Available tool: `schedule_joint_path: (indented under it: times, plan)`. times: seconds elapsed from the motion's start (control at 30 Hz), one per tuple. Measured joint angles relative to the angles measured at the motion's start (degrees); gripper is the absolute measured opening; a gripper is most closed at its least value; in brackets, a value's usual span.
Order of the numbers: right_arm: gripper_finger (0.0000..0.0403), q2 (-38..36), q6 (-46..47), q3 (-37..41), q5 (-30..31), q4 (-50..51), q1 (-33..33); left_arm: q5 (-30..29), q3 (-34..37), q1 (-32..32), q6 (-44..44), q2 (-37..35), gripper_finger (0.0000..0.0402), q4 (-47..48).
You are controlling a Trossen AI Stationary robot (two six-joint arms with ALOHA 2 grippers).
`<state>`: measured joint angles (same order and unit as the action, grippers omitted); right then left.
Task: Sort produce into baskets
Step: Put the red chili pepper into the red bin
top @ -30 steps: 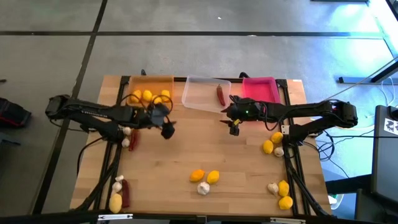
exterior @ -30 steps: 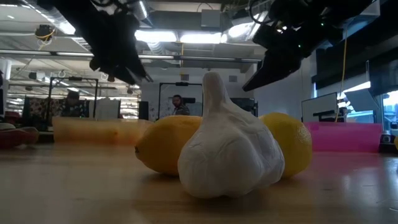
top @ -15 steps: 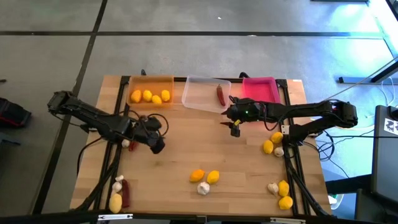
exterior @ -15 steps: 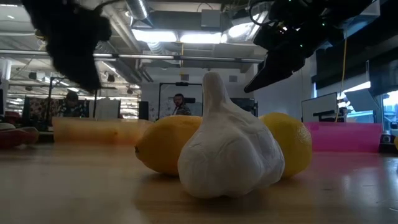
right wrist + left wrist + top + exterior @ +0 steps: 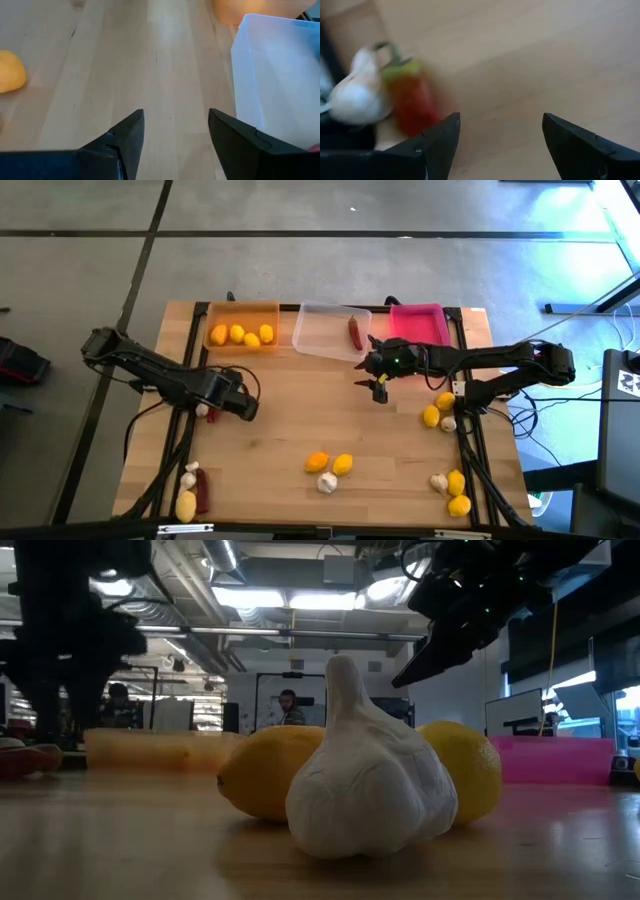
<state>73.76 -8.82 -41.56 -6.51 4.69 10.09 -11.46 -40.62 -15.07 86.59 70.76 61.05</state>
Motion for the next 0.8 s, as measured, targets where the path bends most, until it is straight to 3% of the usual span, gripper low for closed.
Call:
schedule_joint_path:
  times: [0.2, 0.57, 0.8]
  plan:
    - [0.0215, 0.0, 0.0, 0.0, 0.0, -0.1, 0.0, 4.0, 0.1, 0.0, 2.3, 4.8, 0.0276, 4.2]
    - [0.0215, 0.0, 0.0, 0.0, 0.0, 0.2, 0.0, 4.0, 0.1, 0.0, 5.2, 12.6, 0.0276, 8.3]
    - [0.0215, 0.0, 0.0, 0.0, 0.0, 0.6, 0.0, 4.0, 0.1, 0.1, 1.9, 17.1, 0.0276, 7.0]
